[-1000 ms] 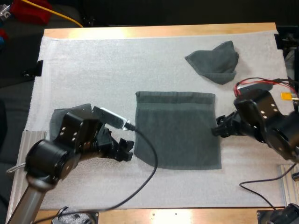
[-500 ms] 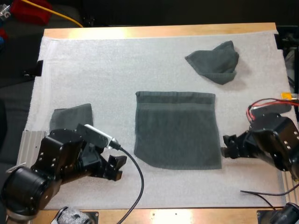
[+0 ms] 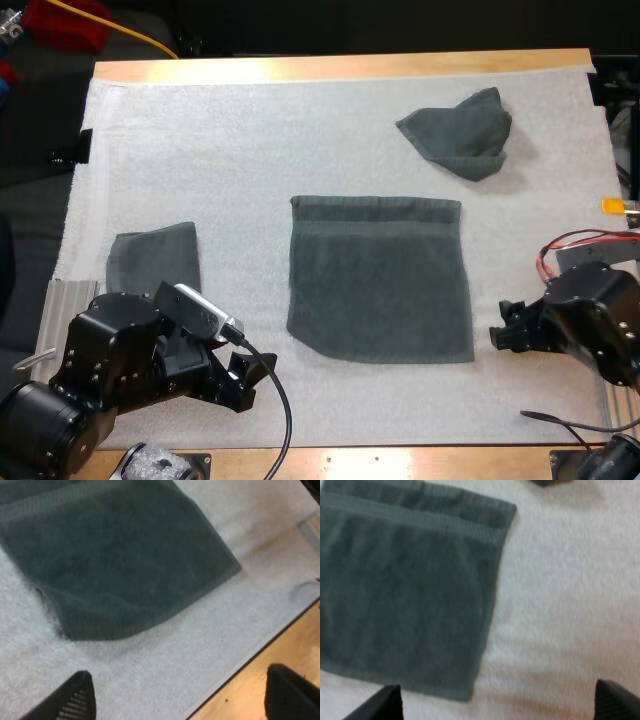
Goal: Pick towel from pile, fold and stack
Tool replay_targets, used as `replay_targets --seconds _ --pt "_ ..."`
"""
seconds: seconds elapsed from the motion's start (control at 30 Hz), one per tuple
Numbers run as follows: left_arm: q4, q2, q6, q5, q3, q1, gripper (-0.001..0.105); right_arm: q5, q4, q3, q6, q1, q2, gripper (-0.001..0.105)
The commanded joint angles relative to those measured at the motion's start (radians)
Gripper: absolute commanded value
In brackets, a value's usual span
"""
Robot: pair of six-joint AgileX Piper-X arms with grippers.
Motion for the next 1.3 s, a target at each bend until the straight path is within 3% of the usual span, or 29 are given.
replay_targets --seconds 0.0,0.4,0.67,0.93,1.07,1.27 --pt "-0.004 -0.002 -0.008 0.012 -0.003 -0.005 0.067 0.005 -0.006 0.023 0.004 0.002 -0.001 0.073" --pt "-0.004 -0.002 -0.008 0.042 -0.003 -0.005 0.067 -0.076 -0.195 0.293 0.035 0.002 -0.001 0.073" --pt "-0.004 -0.002 -0.006 0.042 -0.003 -0.005 0.067 -0.138 -0.295 0.391 0.073 -0.002 -0.001 0.073" --pt "-0.004 -0.002 -0.006 0.042 -0.003 -0.005 0.067 -0.305 -0.427 0.495 0.094 -0.117 -0.001 0.073" --pt "-0.004 -0.002 -0.006 0.050 -0.003 -0.005 0.067 -0.441 -0.511 0.560 0.096 -0.191 -0.001 0.073" --pt "-0.004 -0.002 -0.006 0.080 -0.003 -0.005 0.067 -0.584 -0.656 0.686 0.165 -0.289 -0.001 0.073"
